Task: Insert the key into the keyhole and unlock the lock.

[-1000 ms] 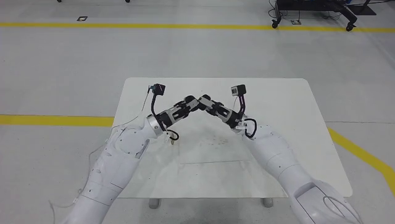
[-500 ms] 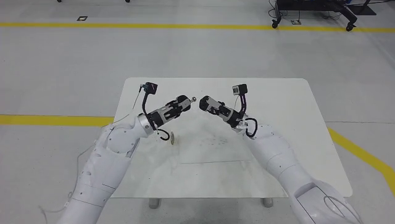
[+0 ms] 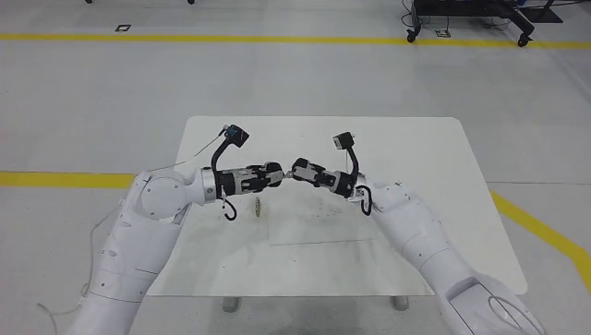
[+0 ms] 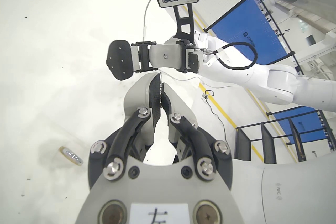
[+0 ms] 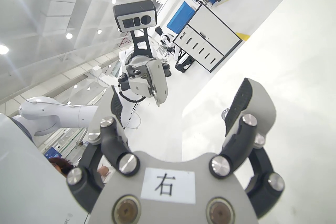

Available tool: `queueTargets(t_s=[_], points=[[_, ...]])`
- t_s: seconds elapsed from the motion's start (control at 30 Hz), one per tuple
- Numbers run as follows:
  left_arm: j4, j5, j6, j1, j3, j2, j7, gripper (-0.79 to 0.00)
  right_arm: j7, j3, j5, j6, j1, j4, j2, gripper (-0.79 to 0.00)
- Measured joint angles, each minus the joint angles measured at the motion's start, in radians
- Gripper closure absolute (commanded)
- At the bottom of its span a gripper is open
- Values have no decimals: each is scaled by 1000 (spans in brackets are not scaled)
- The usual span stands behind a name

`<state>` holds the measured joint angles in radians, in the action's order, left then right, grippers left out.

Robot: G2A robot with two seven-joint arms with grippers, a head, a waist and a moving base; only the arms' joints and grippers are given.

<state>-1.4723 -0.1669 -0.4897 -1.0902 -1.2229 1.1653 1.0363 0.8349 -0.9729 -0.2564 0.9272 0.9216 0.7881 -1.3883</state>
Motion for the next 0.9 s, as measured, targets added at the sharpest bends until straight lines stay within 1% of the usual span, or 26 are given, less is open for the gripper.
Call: queueTargets(t_s=[0.07,0.17,0.2,0.23,0.27,0.4,0.53,0.63,0.73,0.8,0.87,0.9], points=[[-2,-9,-1,1,1,-3,10,0,10,2,8,-16,8,20,3,-314],[-4,-13,-2,-2,4,-6,2,0,36,6,-8,-32,20,47,7,-292],[-4,-15,-2,-3,7,-7,-3,0,50,5,-24,-38,24,55,9,-271],[-3,-18,-3,-4,11,-7,-6,0,59,4,-37,-41,26,59,10,-209],[-1,-18,-4,-5,14,-8,-9,0,69,2,-51,-44,29,62,11,-185],[4,-24,-2,0,26,-10,-20,0,104,-5,-89,-56,32,70,18,-139],[2,-33,2,0,31,-12,-33,0,118,-6,-101,-67,33,73,21,-135],[3,-33,3,1,35,-15,-39,0,126,-5,-108,-73,34,76,23,-163],[7,-33,5,3,39,-17,-45,0,131,-4,-117,-75,34,77,24,-160],[9,-33,5,5,42,-18,-50,0,135,-2,-121,-79,33,76,25,-185],[10,-33,5,6,44,-19,-54,0,139,-1,-127,-82,33,76,25,-191],[11,-33,6,8,45,-19,-56,0,142,0,-131,-84,33,77,26,-182]])
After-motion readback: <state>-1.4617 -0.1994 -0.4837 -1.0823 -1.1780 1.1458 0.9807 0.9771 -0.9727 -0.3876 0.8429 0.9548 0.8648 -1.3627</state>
